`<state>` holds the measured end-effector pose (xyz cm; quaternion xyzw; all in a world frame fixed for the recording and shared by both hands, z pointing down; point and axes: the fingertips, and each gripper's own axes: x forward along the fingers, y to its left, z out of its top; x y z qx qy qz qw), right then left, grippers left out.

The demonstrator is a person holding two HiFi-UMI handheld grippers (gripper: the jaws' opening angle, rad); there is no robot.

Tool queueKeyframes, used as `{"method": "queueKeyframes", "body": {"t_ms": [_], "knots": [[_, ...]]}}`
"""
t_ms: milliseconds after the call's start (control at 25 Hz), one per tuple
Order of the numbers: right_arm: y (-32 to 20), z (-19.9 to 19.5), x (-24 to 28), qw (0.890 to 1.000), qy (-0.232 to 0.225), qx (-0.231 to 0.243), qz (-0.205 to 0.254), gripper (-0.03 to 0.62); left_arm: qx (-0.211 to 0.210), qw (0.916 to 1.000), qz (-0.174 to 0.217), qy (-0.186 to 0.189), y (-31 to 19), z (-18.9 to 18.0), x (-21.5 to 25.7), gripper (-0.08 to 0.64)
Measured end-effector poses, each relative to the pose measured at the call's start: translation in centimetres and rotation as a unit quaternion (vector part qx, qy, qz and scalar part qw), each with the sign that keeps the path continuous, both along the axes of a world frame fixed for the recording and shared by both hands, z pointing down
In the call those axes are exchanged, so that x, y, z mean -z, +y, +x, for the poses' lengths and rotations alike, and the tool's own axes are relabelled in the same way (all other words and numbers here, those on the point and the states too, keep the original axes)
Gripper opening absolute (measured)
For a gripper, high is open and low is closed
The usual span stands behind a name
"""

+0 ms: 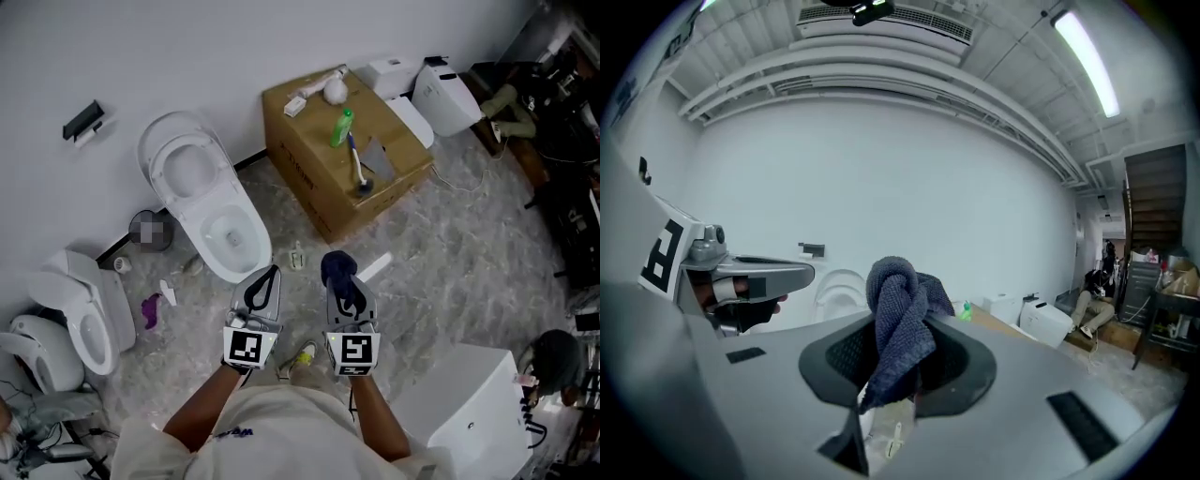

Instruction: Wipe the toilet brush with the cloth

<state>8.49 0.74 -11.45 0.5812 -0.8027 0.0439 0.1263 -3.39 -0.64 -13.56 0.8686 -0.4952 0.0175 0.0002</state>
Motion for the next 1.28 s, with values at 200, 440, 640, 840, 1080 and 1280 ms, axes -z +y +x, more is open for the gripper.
{"method": "queueKeyframes", "body": {"t_ms": [200, 440, 640, 840, 1080, 1280], "knots": [[0.2, -0.2, 2.8, 1.000, 0.009, 0.004, 0.023, 0.098, -0.008, 0.9998, 0.018, -0.001, 0.0, 0.6, 2.4, 0.000], [-0.3, 0.3, 3.7, 0.999, 0.005, -0.011, 0.031, 0.097, -0.016, 0.9995, 0.027, -0.010, -1.1, 0.4, 3.0, 0.000], [-0.6, 0.8, 4.2, 0.999, 0.011, -0.017, 0.039, 0.097, -0.024, 0.9993, 0.025, -0.016, -1.4, 0.8, 3.1, 0.000], [-0.8, 2.0, 4.3, 0.999, 0.012, -0.027, 0.039, 0.097, -0.030, 0.9990, 0.026, -0.019, -1.4, 1.6, 3.1, 0.000], [-0.9, 2.5, 4.6, 0.999, 0.011, -0.034, 0.039, 0.097, -0.031, 0.9989, 0.033, -0.010, -1.7, 2.0, 3.9, 0.000], [-0.8, 2.4, 4.3, 0.999, 0.009, -0.033, 0.038, 0.097, -0.033, 0.9989, 0.028, -0.019, -1.7, 2.0, 3.5, 0.000]]}}
